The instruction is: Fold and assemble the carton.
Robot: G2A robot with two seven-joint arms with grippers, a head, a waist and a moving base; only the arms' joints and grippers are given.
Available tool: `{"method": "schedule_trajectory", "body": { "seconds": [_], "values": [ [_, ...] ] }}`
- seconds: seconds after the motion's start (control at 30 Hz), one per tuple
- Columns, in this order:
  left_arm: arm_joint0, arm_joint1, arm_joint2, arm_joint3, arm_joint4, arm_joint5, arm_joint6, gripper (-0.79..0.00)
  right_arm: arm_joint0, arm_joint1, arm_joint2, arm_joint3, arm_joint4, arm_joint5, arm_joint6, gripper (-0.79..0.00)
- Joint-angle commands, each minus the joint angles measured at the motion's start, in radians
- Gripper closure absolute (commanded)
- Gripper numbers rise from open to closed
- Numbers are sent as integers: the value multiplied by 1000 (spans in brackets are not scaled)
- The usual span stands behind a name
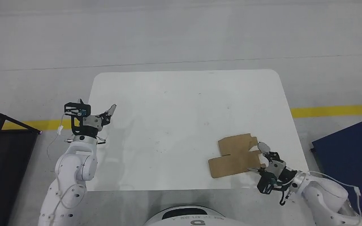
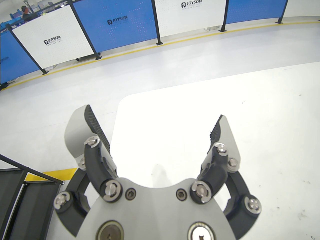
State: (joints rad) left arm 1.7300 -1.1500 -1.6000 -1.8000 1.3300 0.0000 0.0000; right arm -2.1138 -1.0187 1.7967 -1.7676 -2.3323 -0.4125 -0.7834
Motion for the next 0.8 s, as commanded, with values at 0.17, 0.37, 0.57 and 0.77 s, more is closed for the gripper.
{"method": "schedule_trajectory", "body": {
  "seconds": [0.17,0.37,0.57,0.77],
  "values": [
    [0,0,0,0,0,0,0,-785,60,17,-32,43,44,-222,-84,-699],
    [0,0,0,0,0,0,0,-785,82,39,-37,70,12,-296,-148,-714],
    [0,0,0,0,0,0,0,-785,130,48,-72,99,43,-405,-119,-677],
    [0,0,0,0,0,0,0,-785,187,62,-94,134,71,-486,-91,-659]
  ]
}}
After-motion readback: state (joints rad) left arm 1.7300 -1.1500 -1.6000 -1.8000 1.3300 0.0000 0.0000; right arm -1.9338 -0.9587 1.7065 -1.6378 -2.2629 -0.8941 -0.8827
